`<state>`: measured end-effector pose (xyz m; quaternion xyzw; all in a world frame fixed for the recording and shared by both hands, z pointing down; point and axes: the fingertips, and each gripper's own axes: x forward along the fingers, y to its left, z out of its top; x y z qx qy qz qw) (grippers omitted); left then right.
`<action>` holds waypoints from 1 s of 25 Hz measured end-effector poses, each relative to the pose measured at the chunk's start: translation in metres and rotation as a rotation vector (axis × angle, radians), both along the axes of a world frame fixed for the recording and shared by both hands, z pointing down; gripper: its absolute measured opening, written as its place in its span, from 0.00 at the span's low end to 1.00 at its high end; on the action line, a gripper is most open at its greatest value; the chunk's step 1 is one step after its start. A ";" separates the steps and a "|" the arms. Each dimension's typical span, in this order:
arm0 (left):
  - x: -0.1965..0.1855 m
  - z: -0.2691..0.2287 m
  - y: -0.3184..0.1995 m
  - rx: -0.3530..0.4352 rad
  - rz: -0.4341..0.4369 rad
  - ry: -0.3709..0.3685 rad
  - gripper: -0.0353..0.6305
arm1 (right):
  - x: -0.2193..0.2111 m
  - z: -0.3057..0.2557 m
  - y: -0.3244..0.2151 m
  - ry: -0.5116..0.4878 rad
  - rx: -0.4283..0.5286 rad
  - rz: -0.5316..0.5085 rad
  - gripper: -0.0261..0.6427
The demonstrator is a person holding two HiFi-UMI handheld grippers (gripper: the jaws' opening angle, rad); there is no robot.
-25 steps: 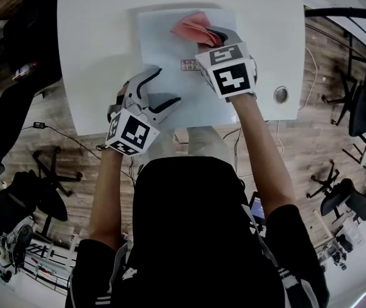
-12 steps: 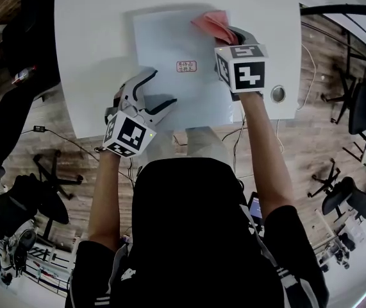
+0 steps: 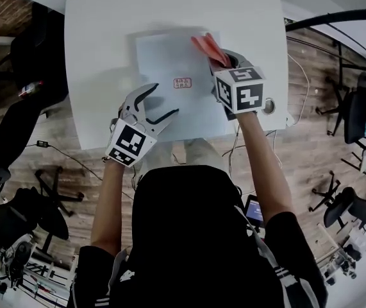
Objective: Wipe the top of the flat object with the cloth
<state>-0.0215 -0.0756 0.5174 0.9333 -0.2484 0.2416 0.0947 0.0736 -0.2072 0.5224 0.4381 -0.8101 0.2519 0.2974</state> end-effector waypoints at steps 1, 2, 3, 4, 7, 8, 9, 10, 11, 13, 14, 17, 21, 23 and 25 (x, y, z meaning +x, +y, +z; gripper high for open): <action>0.001 -0.008 -0.003 0.010 0.000 0.008 0.57 | 0.000 -0.006 0.001 -0.007 0.007 0.000 0.11; 0.002 -0.017 -0.007 0.025 0.001 0.014 0.57 | -0.001 -0.012 0.001 -0.015 0.014 0.000 0.11; 0.003 -0.027 -0.011 0.047 0.000 0.019 0.53 | -0.002 -0.019 0.001 -0.025 0.022 -0.002 0.11; 0.004 -0.038 -0.015 0.073 -0.004 0.025 0.50 | -0.003 -0.026 0.002 -0.037 0.031 -0.004 0.11; 0.008 -0.071 -0.027 0.132 -0.027 0.060 0.44 | -0.009 -0.051 0.003 -0.072 0.065 -0.011 0.11; 0.009 -0.082 -0.031 0.140 -0.040 0.078 0.43 | -0.010 -0.059 0.003 -0.084 0.079 -0.010 0.11; 0.010 -0.092 -0.035 0.148 -0.054 0.095 0.41 | -0.011 -0.068 0.003 -0.095 0.094 -0.008 0.11; 0.010 -0.102 -0.039 0.160 -0.068 0.108 0.39 | -0.011 -0.077 0.002 -0.104 0.109 -0.005 0.11; 0.010 -0.112 -0.043 0.176 -0.081 0.114 0.34 | -0.012 -0.086 0.003 -0.112 0.123 -0.002 0.11; 0.010 -0.130 -0.049 0.212 -0.102 0.111 0.26 | -0.015 -0.104 0.004 -0.131 0.151 0.001 0.11; 0.009 -0.138 -0.053 0.227 -0.111 0.107 0.24 | -0.016 -0.112 0.004 -0.142 0.164 0.001 0.11; 0.007 -0.164 -0.063 0.285 -0.147 0.099 0.15 | -0.019 -0.138 0.005 -0.171 0.208 -0.004 0.11; 0.001 -0.205 -0.073 0.384 -0.204 0.129 0.09 | -0.021 -0.168 0.007 -0.185 0.257 -0.017 0.11; -0.003 -0.222 -0.075 0.419 -0.227 0.130 0.08 | -0.024 -0.183 0.010 -0.196 0.283 -0.019 0.11; -0.007 -0.236 -0.077 0.450 -0.244 0.122 0.07 | -0.029 -0.199 0.014 -0.209 0.316 -0.025 0.11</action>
